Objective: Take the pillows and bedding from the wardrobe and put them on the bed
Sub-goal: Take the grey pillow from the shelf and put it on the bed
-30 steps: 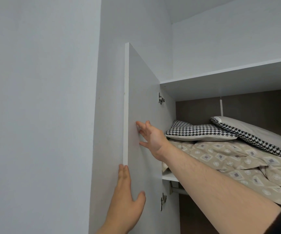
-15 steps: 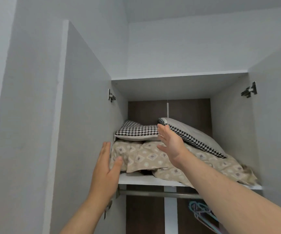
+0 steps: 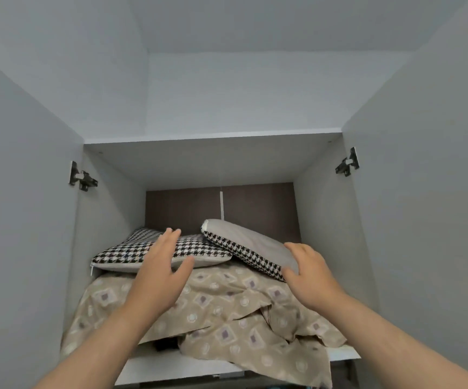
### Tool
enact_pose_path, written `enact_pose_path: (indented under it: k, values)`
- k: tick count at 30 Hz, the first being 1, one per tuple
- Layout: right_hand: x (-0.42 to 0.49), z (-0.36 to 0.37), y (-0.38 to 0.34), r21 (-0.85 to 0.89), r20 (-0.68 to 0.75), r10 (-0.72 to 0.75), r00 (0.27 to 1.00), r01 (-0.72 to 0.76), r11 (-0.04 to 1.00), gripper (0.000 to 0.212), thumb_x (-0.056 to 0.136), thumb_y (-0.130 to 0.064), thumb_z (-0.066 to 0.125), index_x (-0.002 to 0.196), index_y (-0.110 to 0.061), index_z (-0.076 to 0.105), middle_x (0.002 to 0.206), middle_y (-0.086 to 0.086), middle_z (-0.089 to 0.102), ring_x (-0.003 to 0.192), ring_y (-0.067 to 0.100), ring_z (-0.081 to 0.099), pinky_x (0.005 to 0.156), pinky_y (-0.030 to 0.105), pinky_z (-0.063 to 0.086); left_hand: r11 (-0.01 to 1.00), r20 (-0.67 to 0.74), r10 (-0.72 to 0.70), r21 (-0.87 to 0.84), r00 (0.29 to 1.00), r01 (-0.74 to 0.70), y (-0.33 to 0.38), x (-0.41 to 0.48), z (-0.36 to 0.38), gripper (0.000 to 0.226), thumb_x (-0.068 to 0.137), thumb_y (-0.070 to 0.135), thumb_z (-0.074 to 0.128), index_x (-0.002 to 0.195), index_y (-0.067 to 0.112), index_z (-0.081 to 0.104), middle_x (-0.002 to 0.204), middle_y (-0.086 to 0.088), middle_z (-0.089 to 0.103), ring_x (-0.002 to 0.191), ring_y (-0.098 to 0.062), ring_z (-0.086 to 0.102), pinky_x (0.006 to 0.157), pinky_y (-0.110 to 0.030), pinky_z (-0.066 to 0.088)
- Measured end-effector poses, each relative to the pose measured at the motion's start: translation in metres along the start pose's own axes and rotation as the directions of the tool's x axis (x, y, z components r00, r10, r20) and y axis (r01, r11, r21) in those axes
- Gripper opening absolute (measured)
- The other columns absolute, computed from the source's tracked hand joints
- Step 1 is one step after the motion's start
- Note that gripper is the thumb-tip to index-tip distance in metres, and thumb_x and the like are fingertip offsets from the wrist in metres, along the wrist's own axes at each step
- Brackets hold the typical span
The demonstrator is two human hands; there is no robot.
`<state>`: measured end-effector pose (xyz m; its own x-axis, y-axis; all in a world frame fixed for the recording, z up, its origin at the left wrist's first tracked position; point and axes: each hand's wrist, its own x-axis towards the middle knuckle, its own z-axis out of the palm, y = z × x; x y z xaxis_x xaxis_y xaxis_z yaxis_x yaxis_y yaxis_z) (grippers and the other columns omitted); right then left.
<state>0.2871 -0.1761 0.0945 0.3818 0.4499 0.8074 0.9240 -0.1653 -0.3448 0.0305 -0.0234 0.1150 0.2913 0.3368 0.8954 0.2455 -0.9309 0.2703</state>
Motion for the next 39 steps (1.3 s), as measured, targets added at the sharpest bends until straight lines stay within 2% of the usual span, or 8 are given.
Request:
enact_pose_path:
  k: [12, 16, 19, 22, 29, 32, 35, 39]
  values:
    - [0.104, 0.047, 0.106, -0.014, -0.084, 0.249, 0.965, -0.251, 0.968, 0.058, 0.091, -0.045, 0.043, 0.142, -0.018, 0.04, 0.138, 0.012, 0.048, 0.127, 0.032, 0.041, 0.103, 0.039, 0.036, 0.977, -0.034, -0.002, 0.212, 0.999, 0.009, -0.002, 0.144, 0.133, 0.074, 0.089, 0.054, 0.044, 0.149, 0.014, 0.025, 0.157, -0.009, 0.023, 0.145, -0.024, 0.015, 0.113, -0.04, 0.02]
    - [0.135, 0.067, 0.134, -0.048, -0.063, 0.374, 0.925, -0.377, 0.925, 0.061, 0.091, -0.053, 0.037, 0.139, -0.015, 0.042, 0.133, 0.018, 0.052, 0.124, 0.037, 0.045, 0.099, 0.041, 0.038, 0.945, -0.006, -0.025, 0.327, 1.0, 0.025, -0.016, 0.195, 0.17, 0.069, 0.084, 0.054, 0.046, 0.134, 0.006, 0.039, 0.136, -0.011, 0.044, 0.128, -0.025, 0.034, 0.096, -0.041, 0.037]
    - [0.167, 0.094, 0.158, -0.066, -0.016, 0.494, 0.869, -0.494, 0.867, 0.065, 0.091, -0.057, 0.034, 0.131, -0.009, 0.051, 0.131, 0.019, 0.056, 0.12, 0.037, 0.051, 0.095, 0.038, 0.041, 0.893, 0.15, -0.215, 0.431, 0.965, 0.132, -0.031, 0.241, 0.198, 0.074, 0.08, 0.062, 0.045, 0.129, 0.006, 0.045, 0.131, -0.015, 0.05, 0.122, -0.03, 0.041, 0.094, -0.042, 0.038]
    - [0.193, 0.119, 0.186, -0.063, 0.089, 0.616, 0.783, -0.613, 0.788, 0.067, 0.092, -0.057, 0.031, 0.128, -0.008, 0.058, 0.136, 0.015, 0.057, 0.122, 0.032, 0.054, 0.094, 0.033, 0.041, 0.8, 0.282, -0.434, 0.556, 0.855, 0.223, -0.048, 0.268, 0.231, 0.085, 0.07, 0.074, 0.041, 0.133, 0.017, 0.052, 0.136, -0.01, 0.053, 0.122, -0.033, 0.048, 0.098, -0.045, 0.039]
    - [0.206, 0.18, 0.218, -0.072, 0.13, 0.719, 0.683, -0.717, 0.694, 0.074, 0.08, -0.066, 0.032, 0.123, -0.014, 0.064, 0.128, 0.007, 0.064, 0.113, 0.027, 0.059, 0.085, 0.032, 0.042, 0.638, 0.115, -0.644, 0.626, 0.756, 0.448, -0.105, 0.257, 0.29, 0.093, 0.061, 0.084, 0.035, 0.132, 0.027, 0.054, 0.14, -0.006, 0.05, 0.124, -0.032, 0.047, 0.101, -0.05, 0.036]
    - [0.198, 0.189, 0.219, -0.115, 0.06, 0.726, 0.685, -0.718, 0.687, 0.074, 0.077, -0.067, 0.032, 0.12, -0.016, 0.064, 0.124, 0.004, 0.066, 0.11, 0.029, 0.06, 0.08, 0.034, 0.042, 0.666, 0.086, -0.636, 0.563, 0.767, 0.489, -0.122, 0.251, 0.292, 0.099, 0.051, 0.086, 0.043, 0.126, 0.023, 0.057, 0.13, -0.003, 0.058, 0.117, -0.03, 0.053, 0.096, -0.046, 0.04]
    - [0.184, 0.186, 0.214, -0.012, -0.004, 0.71, 0.704, -0.71, 0.704, 0.064, 0.08, -0.062, 0.04, 0.118, -0.014, 0.062, 0.12, 0.007, 0.067, 0.108, 0.032, 0.061, 0.074, 0.033, 0.039, 0.774, 0.048, -0.552, 0.401, 0.833, 0.49, -0.124, 0.239, 0.284, 0.095, 0.053, 0.073, 0.061, 0.126, 0.013, 0.05, 0.095, -0.001, 0.062, 0.096, -0.029, 0.061, 0.076, -0.036, 0.046]
    - [0.173, 0.165, 0.2, 0.122, -0.112, 0.671, 0.733, -0.66, 0.741, 0.055, 0.084, -0.056, 0.049, 0.111, -0.01, 0.062, 0.117, 0.012, 0.067, 0.107, 0.034, 0.061, 0.078, 0.035, 0.044, 0.881, -0.039, -0.365, 0.309, 0.93, 0.359, -0.105, 0.232, 0.255, 0.053, 0.063, 0.06, 0.066, 0.088, 0.015, 0.052, 0.08, -0.004, 0.06, 0.066, -0.026, 0.051, 0.058, -0.033, 0.041]
